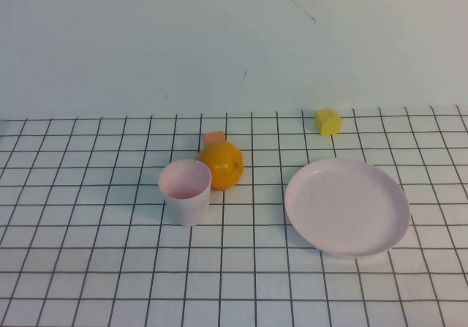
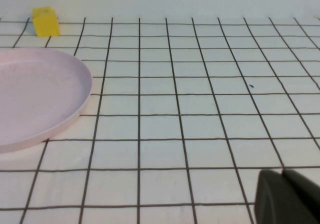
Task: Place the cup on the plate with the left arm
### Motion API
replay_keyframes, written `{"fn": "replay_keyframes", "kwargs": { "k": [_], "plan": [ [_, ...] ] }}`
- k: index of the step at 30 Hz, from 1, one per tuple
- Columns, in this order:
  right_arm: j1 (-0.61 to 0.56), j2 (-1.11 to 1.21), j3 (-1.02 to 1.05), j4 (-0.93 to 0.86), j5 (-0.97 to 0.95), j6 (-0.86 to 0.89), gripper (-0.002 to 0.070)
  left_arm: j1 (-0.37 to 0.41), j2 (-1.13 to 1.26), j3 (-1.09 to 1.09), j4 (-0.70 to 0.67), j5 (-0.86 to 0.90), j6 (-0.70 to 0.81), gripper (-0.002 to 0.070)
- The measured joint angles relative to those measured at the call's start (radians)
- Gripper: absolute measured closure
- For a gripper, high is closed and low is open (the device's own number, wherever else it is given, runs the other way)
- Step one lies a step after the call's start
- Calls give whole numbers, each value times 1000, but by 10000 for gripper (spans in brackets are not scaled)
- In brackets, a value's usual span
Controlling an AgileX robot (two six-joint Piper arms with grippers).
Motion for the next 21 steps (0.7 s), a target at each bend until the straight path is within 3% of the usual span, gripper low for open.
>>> {"fn": "replay_keyframes", "kwargs": {
  "k": [7,13,21],
  "plan": [
    [0,0,0,0,0,0,678,0,29,-306,-52,416,-50,677],
    [0,0,0,0,0,0,678,0,244,-545,-52,737,-54,677],
    [0,0,0,0,0,0,678,0,566,-647,-129,889,7,677]
  ]
}}
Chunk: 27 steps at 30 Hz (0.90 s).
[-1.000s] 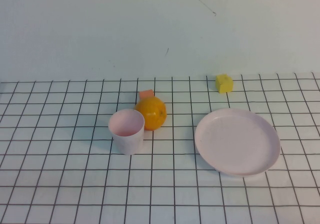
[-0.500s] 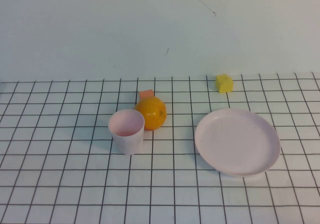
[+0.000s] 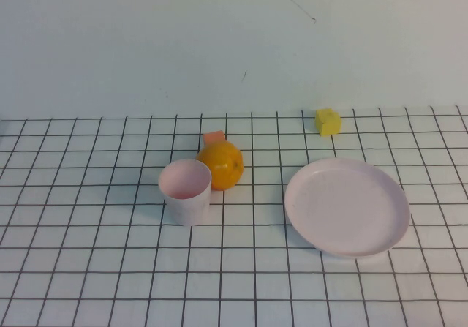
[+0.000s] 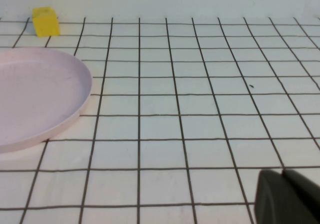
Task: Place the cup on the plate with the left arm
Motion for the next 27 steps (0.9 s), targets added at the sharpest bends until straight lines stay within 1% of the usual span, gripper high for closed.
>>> {"fn": "replay_keyframes", "kwargs": {
  "k": [5,8,10,12,13,15,17,19,20,23,27],
  "plan": [
    [0,0,0,0,0,0,678,0,272,-147,-115,189,133,677],
    [0,0,0,0,0,0,678,0,418,-241,-196,251,217,676],
    [0,0,0,0,0,0,678,0,508,-301,-240,277,285,660],
    [0,0,0,0,0,0,678,0,609,-365,-278,318,345,613],
    [0,0,0,0,0,0,678,0,661,-401,-295,352,381,571],
    [0,0,0,0,0,0,678,-10,750,-480,-321,422,426,456],
    [0,0,0,0,0,0,678,-34,845,-560,-328,485,448,324],
    [0,0,0,0,0,0,678,-69,925,-630,-326,522,460,223],
    [0,0,0,0,0,0,678,-90,968,-667,-318,532,460,185],
    [0,0,0,0,0,0,678,-151,1076,-767,-251,541,442,137],
    [0,0,0,0,0,0,678,-210,1198,-873,-124,541,382,120]
  ]
}}
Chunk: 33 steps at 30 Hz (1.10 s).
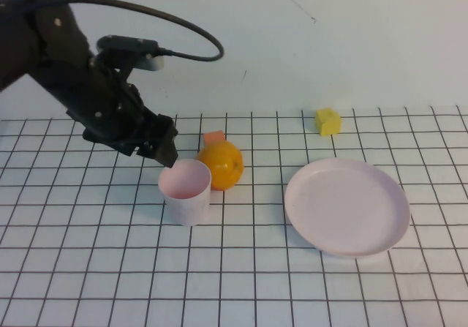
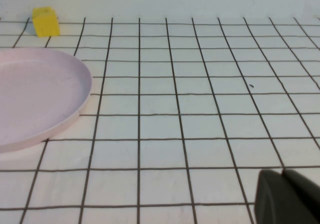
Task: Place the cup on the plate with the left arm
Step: Pick up the cup from the table, then place the cup on the plate
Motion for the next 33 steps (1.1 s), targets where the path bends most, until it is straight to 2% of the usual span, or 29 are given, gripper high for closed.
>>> {"fn": "replay_keyframes", "kwargs": {
  "k": [5,13,16,18,20,22,26,33],
  "plan": [
    [0,0,0,0,0,0,678,-17,126,-79,66,-22,-58,118],
    [0,0,0,0,0,0,678,-17,309,-151,80,-44,-105,137],
    [0,0,0,0,0,0,678,-17,347,-153,84,-44,-107,235],
    [0,0,0,0,0,0,678,-19,355,-153,84,-44,-108,361],
    [0,0,0,0,0,0,678,-19,355,-161,85,-42,-108,516],
    [0,0,0,0,0,0,678,-21,355,-175,87,-25,-108,601],
    [0,0,0,0,0,0,678,-21,355,-227,94,40,-108,659],
    [0,0,0,0,0,0,678,-37,355,-403,60,178,-89,666]
  ]
}}
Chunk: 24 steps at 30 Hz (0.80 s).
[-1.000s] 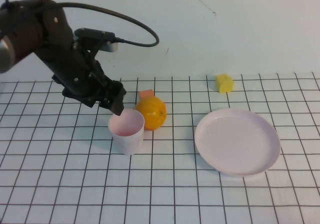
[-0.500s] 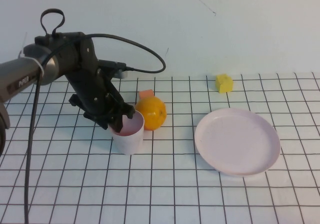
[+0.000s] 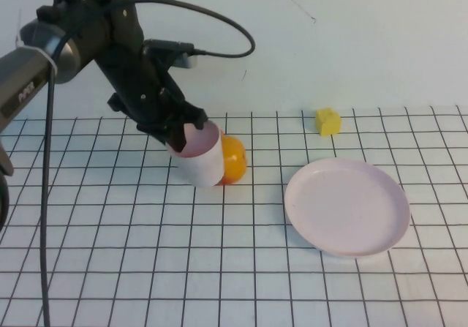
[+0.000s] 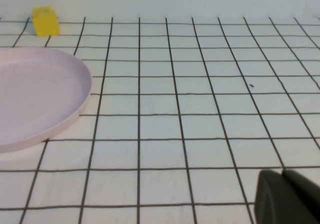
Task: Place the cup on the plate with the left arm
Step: Place the cup on the plate
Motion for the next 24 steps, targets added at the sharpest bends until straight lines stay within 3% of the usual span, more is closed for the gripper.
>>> {"fn": "replay_keyframes", "kwargs": {
  "k": [5,15,24],
  "plan": [
    [0,0,0,0,0,0,678,-80,0,-110,-71,7,8,666],
    [0,0,0,0,0,0,678,-390,79,-127,-22,-182,30,666],
    [0,0,0,0,0,0,678,-437,193,-143,30,-281,1,666]
  ]
}}
